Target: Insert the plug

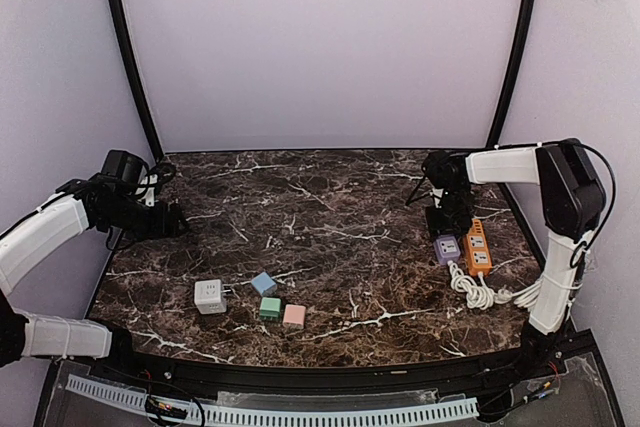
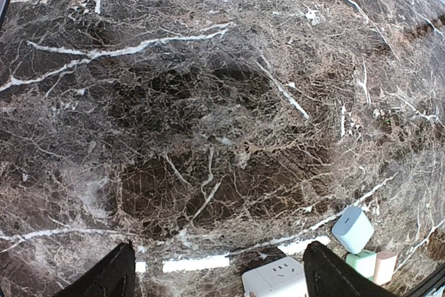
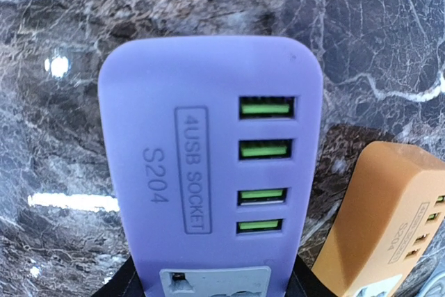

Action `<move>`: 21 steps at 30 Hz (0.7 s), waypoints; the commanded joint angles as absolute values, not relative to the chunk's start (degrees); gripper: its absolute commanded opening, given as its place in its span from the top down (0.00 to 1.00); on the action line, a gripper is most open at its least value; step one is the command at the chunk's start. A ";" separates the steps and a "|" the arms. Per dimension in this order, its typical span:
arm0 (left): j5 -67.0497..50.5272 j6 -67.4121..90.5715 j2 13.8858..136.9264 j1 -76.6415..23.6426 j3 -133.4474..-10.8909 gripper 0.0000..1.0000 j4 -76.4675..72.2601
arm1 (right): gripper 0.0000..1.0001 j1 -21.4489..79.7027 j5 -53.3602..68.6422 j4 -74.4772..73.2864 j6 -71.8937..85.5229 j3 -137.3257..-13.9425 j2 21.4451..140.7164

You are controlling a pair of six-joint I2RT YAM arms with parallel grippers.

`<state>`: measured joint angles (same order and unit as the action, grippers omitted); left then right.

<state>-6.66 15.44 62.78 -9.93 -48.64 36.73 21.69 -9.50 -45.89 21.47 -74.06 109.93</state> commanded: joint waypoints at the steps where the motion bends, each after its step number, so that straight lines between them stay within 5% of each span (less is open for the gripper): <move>1: -6.88 14.96 62.25 -10.20 -49.42 0.16 37.09 | 0.69 22.78 -9.52 -49.55 20.91 -76.77 110.30; 21: -5.87 15.03 61.48 -10.93 -49.48 0.16 37.62 | 0.72 39.71 2.13 -57.99 39.63 -91.07 114.30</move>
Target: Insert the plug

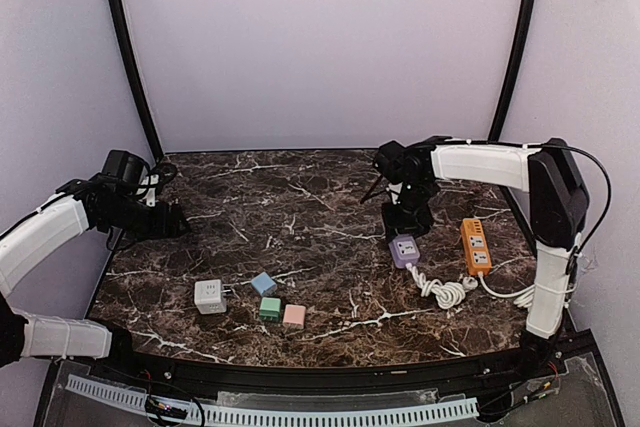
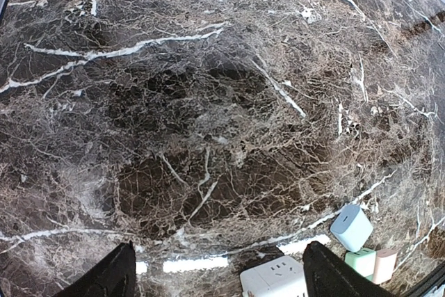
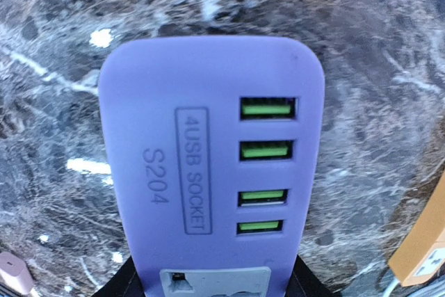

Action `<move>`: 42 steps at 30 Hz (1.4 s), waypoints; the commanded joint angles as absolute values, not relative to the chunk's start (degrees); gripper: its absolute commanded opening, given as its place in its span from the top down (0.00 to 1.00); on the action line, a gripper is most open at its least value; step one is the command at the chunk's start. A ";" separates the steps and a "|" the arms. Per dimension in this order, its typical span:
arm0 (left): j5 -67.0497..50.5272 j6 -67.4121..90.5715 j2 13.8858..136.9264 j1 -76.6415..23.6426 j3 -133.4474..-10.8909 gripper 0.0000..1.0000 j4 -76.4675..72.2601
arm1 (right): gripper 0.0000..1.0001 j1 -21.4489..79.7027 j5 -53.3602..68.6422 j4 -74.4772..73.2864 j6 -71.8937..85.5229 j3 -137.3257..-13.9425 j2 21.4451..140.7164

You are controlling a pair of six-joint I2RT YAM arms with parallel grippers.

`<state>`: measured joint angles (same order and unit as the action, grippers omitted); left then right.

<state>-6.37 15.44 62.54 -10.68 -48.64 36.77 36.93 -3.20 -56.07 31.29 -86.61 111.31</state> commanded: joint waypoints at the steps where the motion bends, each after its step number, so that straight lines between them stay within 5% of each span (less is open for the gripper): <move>1: -5.88 15.03 61.51 -10.96 -49.48 0.16 37.62 | 0.72 40.31 3.14 -58.31 40.87 -92.39 115.13; 27: -3.47 15.29 61.04 -13.58 -49.48 0.16 38.26 | 0.76 44.20 23.10 -39.59 67.08 -114.71 134.05; 31: -2.97 15.30 60.95 -13.93 -49.52 0.16 38.39 | 0.70 44.26 21.82 -39.91 68.04 -116.86 136.40; 38: -2.09 15.39 60.74 -14.47 -49.57 0.16 38.58 | 0.32 44.30 21.60 -38.27 67.71 -112.35 135.19; 42: -2.18 15.38 60.84 -14.54 -49.57 0.16 38.58 | 0.24 44.30 21.07 -37.81 66.97 -112.30 134.10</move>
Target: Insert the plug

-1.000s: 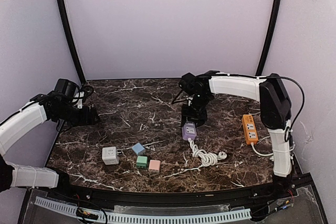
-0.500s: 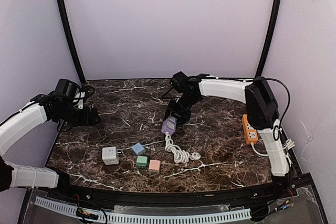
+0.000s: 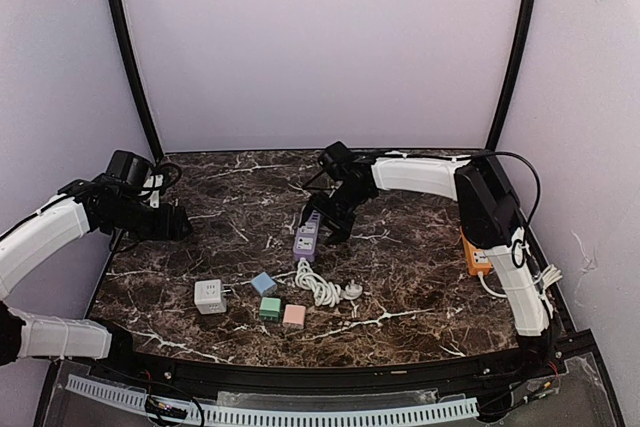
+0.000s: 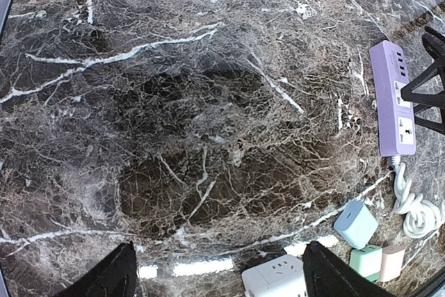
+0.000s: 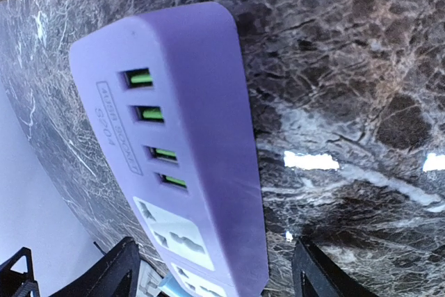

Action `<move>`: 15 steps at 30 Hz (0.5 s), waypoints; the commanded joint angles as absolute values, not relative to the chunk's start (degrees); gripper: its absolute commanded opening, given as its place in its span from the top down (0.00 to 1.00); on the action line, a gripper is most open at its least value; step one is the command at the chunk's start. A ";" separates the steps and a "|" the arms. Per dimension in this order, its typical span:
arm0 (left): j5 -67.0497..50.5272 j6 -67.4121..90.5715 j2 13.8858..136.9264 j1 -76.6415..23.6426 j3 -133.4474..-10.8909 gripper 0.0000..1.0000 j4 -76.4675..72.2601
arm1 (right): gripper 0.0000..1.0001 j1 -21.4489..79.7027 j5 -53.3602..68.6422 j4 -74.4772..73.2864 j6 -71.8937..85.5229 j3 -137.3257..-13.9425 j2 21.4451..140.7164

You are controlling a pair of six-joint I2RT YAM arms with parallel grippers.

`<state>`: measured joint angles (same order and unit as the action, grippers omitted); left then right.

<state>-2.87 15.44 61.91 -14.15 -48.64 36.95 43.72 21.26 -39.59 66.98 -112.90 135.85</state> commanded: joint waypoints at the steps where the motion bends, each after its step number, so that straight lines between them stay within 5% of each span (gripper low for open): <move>1: -2.19 15.38 60.87 -14.51 -49.57 0.16 38.58 | 0.23 44.30 20.83 -37.98 66.68 -112.73 133.93; 3: -2.26 15.34 60.90 -14.58 -49.58 0.16 38.56 | 0.20 44.25 20.15 -38.39 66.01 -113.61 133.54; 6: -2.25 15.29 61.03 -14.61 -49.65 0.16 38.58 | 0.02 44.30 18.57 -39.44 64.26 -114.76 132.53; 15: -3.35 15.25 61.42 -15.00 -50.02 0.16 39.46 | 0.01 44.03 13.89 -44.02 57.57 -116.13 127.97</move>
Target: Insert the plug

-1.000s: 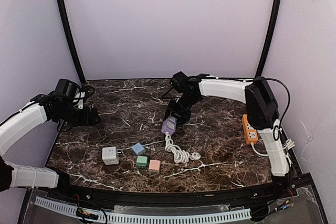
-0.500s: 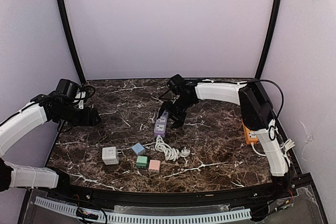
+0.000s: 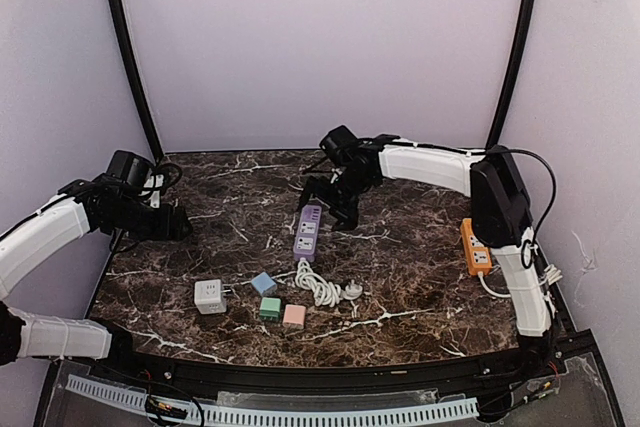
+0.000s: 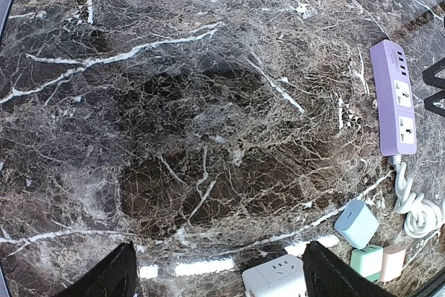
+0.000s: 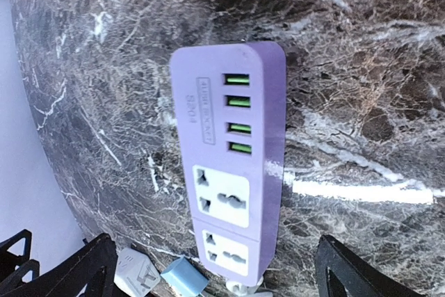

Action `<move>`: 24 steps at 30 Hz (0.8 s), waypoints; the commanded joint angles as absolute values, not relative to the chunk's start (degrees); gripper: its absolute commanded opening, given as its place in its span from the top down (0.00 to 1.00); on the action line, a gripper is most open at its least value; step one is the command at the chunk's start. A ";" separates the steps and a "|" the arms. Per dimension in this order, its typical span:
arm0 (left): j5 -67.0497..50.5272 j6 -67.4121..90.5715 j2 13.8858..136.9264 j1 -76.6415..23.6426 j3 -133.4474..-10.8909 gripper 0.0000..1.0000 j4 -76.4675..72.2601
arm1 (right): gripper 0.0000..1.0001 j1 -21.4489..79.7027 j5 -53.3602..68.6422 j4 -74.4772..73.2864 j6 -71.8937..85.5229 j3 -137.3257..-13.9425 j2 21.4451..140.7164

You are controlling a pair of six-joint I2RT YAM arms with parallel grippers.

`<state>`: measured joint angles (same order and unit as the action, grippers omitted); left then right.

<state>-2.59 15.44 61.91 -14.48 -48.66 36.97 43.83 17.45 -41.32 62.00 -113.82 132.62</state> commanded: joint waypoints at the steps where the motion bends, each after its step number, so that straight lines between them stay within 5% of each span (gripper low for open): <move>1: -3.61 15.28 61.15 -15.01 -50.11 0.16 39.64 | 0.01 44.03 13.50 -44.63 56.23 -116.23 127.40; 24: -10.28 27.92 60.84 -15.38 -50.24 0.17 57.00 | 0.01 44.81 -6.17 -47.02 29.53 -110.68 115.78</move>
<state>-6.83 24.67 64.10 -14.94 -53.34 54.22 44.25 -2.70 -46.94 33.65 -109.43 117.30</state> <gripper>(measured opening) 0.815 0.986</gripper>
